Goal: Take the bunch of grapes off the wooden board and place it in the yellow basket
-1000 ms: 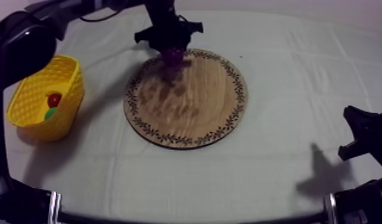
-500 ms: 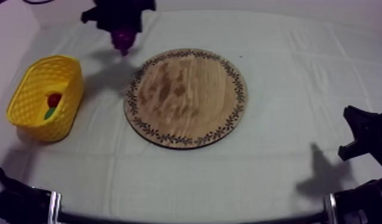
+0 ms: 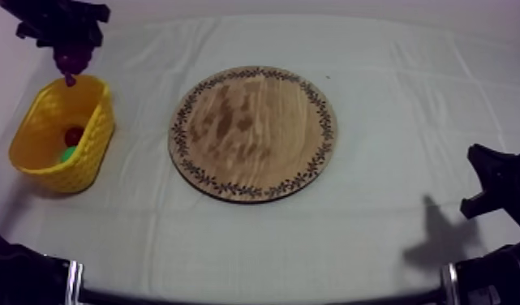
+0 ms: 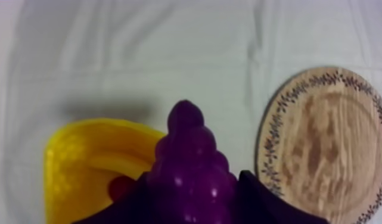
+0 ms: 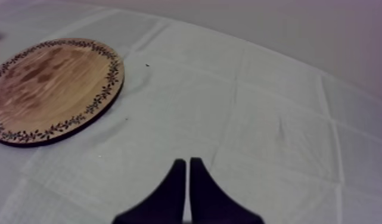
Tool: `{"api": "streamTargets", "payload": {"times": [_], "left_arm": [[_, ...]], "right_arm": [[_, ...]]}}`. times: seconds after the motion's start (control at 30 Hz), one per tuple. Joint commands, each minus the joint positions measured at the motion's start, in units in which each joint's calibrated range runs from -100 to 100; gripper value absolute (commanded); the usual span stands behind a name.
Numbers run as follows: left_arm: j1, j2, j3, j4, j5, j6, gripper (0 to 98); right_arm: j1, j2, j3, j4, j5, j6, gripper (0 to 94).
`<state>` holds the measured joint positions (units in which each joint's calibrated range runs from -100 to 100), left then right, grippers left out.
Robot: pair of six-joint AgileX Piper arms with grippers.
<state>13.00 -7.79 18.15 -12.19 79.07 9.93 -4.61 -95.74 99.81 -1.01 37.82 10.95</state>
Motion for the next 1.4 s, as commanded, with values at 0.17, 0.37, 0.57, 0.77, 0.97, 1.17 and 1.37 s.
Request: {"api": "streamTargets", "payload": {"times": [0.17,0.37,0.57,0.77,0.97,1.17,1.37], "left_arm": [[-4.26,-0.47,3.80,-1.43,-0.99,-1.47,35.1],[-6.85,1.15,10.89,-2.76,-2.76,-1.70,33.6],[-9.04,3.13,17.98,-4.29,-7.06,-1.28,33.4],[-10.96,4.51,23.49,-5.13,-11.83,-1.51,34.0],[-11.54,4.90,26.09,-5.08,-13.05,-1.97,34.5],[-11.56,4.70,26.62,-5.04,-13.21,-1.93,38.7],[-11.58,4.37,25.62,-5.25,-13.01,0.53,83.1]], "right_arm": [[0.02,-0.01,-0.03,0.01,0.00,-0.02,0.4],[0.02,-0.01,-0.03,0.01,0.00,-0.03,0.4],[0.02,-0.01,-0.03,0.01,0.00,-0.01,0.4],[0.02,-0.01,-0.03,0.01,0.00,-0.02,0.4],[0.02,-0.01,-0.03,0.01,0.00,-0.03,0.4],[0.02,-0.01,-0.03,0.01,0.00,-0.03,0.4],[0.02,-0.01,-0.03,0.01,0.00,-0.03,0.4]]}}
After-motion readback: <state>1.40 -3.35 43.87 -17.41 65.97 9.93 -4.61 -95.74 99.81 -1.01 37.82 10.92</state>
